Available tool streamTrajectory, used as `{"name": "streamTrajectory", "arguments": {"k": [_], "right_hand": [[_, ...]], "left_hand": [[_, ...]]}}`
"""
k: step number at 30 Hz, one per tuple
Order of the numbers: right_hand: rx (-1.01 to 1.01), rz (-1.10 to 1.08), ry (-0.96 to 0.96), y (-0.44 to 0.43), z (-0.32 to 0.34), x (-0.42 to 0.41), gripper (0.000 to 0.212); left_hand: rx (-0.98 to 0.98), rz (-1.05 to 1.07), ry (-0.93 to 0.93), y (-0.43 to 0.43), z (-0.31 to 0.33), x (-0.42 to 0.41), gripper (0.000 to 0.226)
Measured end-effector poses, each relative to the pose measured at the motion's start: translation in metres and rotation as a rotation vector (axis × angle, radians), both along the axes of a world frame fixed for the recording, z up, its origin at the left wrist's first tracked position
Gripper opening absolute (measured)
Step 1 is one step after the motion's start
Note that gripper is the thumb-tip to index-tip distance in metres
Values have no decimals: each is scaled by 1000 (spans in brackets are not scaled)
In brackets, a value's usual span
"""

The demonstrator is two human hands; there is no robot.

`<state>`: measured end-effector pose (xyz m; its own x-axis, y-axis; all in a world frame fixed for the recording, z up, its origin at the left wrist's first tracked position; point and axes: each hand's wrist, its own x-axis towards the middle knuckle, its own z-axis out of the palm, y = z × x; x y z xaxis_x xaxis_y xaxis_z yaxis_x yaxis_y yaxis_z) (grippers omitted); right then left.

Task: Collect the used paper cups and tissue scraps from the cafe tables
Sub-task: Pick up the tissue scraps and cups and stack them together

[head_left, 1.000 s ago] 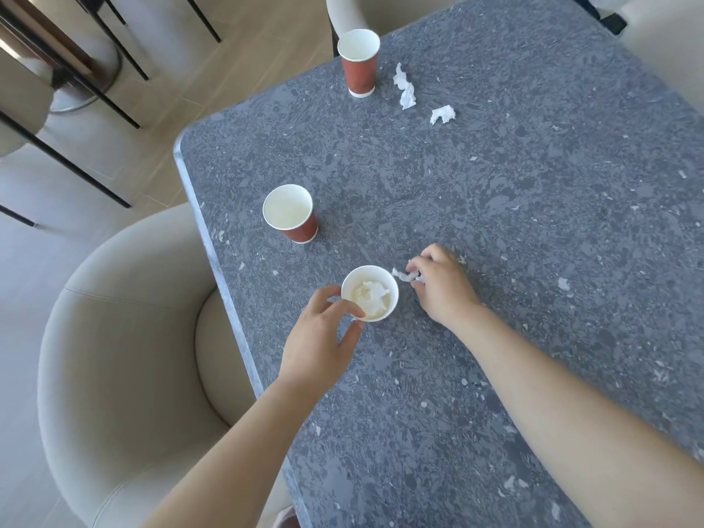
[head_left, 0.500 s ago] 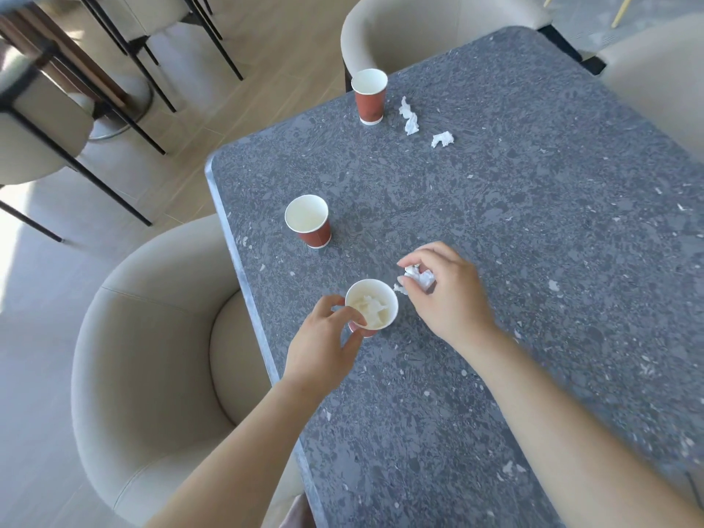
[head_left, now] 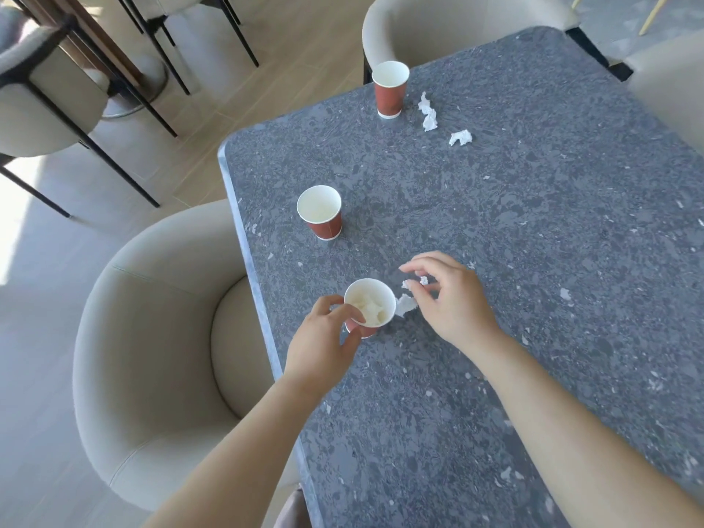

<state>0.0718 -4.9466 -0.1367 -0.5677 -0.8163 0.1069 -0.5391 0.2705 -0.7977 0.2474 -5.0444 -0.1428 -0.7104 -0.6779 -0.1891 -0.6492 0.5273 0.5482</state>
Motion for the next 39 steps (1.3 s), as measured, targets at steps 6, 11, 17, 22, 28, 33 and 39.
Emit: {"name": "streamTrajectory", "arguments": {"k": [6, 11, 17, 22, 28, 33, 39], "right_hand": [[366, 59, 44, -9, -47, -32, 35], [523, 183, 46, -18, -73, -24, 60], [493, 234, 134, -30, -78, -9, 48], [510, 228, 166, -29, -77, 1, 15], [486, 128, 88, -8, -63, 13, 9], [214, 16, 72, -2, -7, 38, 4], [133, 126, -12, 6, 43, 95, 15]], "left_hand": [[-1, 6, -1, -10, -8, -11, 10], [2, 23, 5, -19, -12, -5, 11], [-7, 34, -2, -19, -11, 4, 11], [-27, 7, -14, -18, -7, 14, 10], [-35, 6, 1, -12, 1, 32, 10], [3, -16, -2, 0, 10, 50, 10], [-7, -37, 67, 12, 26, 78, 11]]}}
